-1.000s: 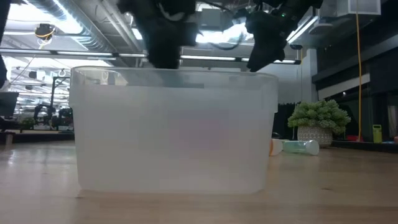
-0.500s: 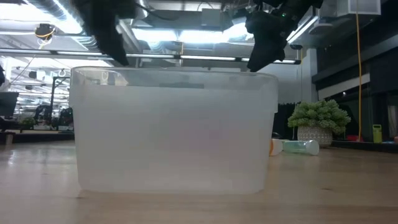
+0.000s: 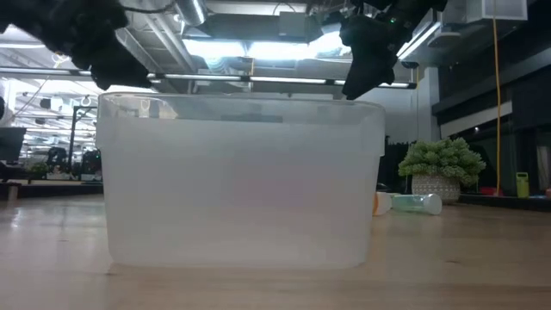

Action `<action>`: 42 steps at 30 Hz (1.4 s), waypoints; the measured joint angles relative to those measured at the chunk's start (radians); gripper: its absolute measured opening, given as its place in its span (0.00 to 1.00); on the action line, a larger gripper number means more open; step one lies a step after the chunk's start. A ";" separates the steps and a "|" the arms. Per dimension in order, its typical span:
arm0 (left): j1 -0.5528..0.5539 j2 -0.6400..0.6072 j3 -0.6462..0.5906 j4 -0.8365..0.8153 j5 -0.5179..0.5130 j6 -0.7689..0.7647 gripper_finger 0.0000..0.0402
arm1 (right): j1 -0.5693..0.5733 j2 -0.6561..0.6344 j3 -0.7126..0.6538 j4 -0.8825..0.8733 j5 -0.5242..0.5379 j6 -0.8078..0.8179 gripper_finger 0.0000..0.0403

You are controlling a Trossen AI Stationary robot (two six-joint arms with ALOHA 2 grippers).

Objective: Pick and place medicine bottles into bin by pill shape (circle, oval)
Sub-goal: Put the small yellow pill bottle into the transparent bin

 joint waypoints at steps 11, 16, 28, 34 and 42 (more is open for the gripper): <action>0.000 -0.325 -0.253 0.280 -0.007 0.123 0.43 | 0.000 0.000 0.000 0.001 0.000 0.000 0.40; 0.000 -0.389 -0.322 0.339 0.005 0.123 0.43 | 0.000 0.000 0.000 0.001 0.000 0.000 0.40; -0.001 -0.390 -0.401 0.455 0.141 0.128 0.43 | 0.000 0.000 0.000 0.001 0.000 0.000 0.40; 0.000 -0.384 -0.401 0.429 0.138 0.141 0.43 | 0.000 0.000 0.000 0.001 0.000 0.000 0.40; 0.000 -0.384 -0.401 0.429 0.146 0.181 0.43 | 0.000 0.000 0.000 0.002 0.000 0.000 0.40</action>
